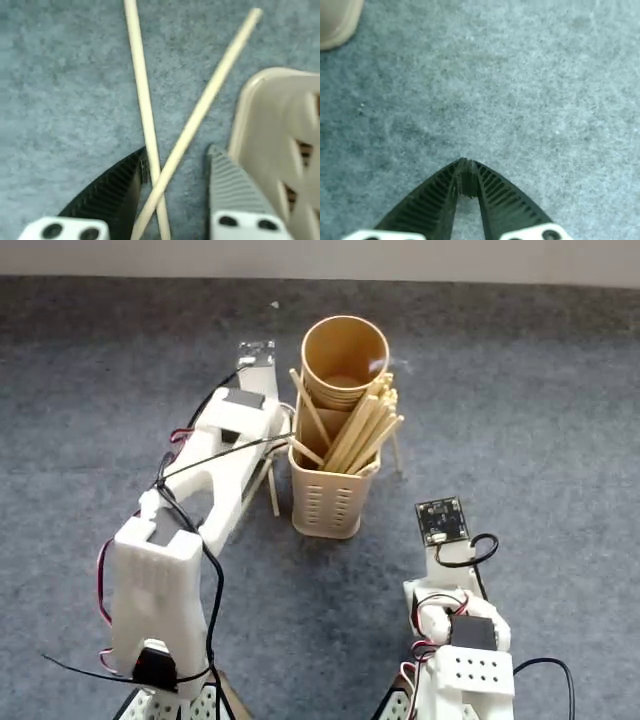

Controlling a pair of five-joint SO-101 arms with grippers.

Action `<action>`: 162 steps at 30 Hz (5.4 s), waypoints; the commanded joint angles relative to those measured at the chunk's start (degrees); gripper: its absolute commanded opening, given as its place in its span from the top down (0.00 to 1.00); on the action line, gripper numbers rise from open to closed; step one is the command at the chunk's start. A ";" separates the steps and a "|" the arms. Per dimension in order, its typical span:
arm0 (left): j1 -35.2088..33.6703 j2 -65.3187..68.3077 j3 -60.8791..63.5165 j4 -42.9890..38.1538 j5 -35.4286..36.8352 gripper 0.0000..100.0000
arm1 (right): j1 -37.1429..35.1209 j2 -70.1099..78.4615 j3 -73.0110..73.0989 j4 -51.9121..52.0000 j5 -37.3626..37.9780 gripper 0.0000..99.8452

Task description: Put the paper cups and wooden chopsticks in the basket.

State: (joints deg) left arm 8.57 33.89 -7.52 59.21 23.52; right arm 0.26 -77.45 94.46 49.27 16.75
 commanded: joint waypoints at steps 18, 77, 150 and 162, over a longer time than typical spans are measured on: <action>-8.84 -3.38 -39.16 26.37 -12.13 1.00 | -0.66 -0.57 0.13 -0.84 0.62 1.00; 19.56 -81.71 52.53 -37.98 -21.27 0.98 | -0.66 -0.57 0.04 -0.84 0.62 1.00; 8.04 -43.47 8.57 16.00 -3.60 0.87 | -0.75 -0.57 0.04 -0.84 0.62 1.00; 2.59 -46.73 2.77 15.56 -8.44 0.99 | -0.75 -0.57 0.04 -0.84 0.62 1.00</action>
State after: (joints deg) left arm 13.76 -8.84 -0.57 75.30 15.96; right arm 0.26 -77.45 94.55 49.27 16.75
